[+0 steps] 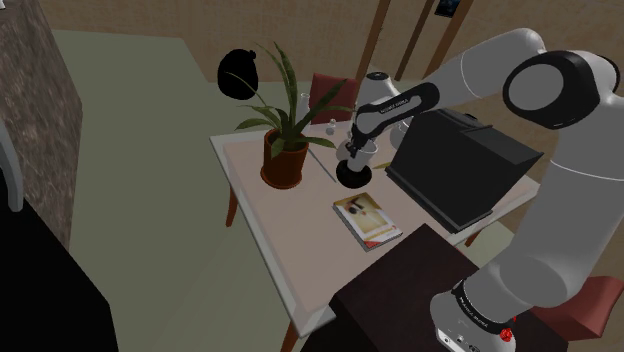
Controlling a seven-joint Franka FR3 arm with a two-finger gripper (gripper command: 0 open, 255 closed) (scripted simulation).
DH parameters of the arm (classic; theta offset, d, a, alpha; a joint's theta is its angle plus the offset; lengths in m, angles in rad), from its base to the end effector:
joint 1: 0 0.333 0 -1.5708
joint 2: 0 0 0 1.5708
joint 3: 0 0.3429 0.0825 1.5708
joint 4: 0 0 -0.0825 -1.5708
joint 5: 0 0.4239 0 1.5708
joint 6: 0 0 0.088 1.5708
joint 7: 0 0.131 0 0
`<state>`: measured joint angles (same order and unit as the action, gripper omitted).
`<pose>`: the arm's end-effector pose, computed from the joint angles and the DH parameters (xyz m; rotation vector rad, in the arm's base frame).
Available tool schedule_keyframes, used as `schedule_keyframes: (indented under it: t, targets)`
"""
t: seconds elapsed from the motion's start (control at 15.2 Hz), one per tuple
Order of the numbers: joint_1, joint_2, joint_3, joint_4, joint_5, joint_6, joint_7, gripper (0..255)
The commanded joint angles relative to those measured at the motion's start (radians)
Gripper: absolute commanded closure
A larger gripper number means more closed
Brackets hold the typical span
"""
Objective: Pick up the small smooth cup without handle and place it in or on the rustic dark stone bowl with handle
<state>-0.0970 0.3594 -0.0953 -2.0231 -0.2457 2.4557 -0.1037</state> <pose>0.6349 -0.1261 0.2515 2.9331 0.1522 0.0621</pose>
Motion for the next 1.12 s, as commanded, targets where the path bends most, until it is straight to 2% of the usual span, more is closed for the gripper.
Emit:
schedule_keyframes:
  t: [0.0,0.4,0.46,0.79,1.06]
  targets:
    - [0.0,0.01,0.0,0.001,-0.001,0.01,0.002,255]
    - [0.0,0.01,0.0,0.001,-0.001,0.01,0.002,255]
    - [0.0,0.01,0.0,0.001,-0.001,0.01,0.002,0]
    - [0.0,0.01,0.0,0.001,-0.001,0.01,0.002,0]
    - [0.012,-0.081,0.008,0.008,0.008,-0.091,-0.004,0]
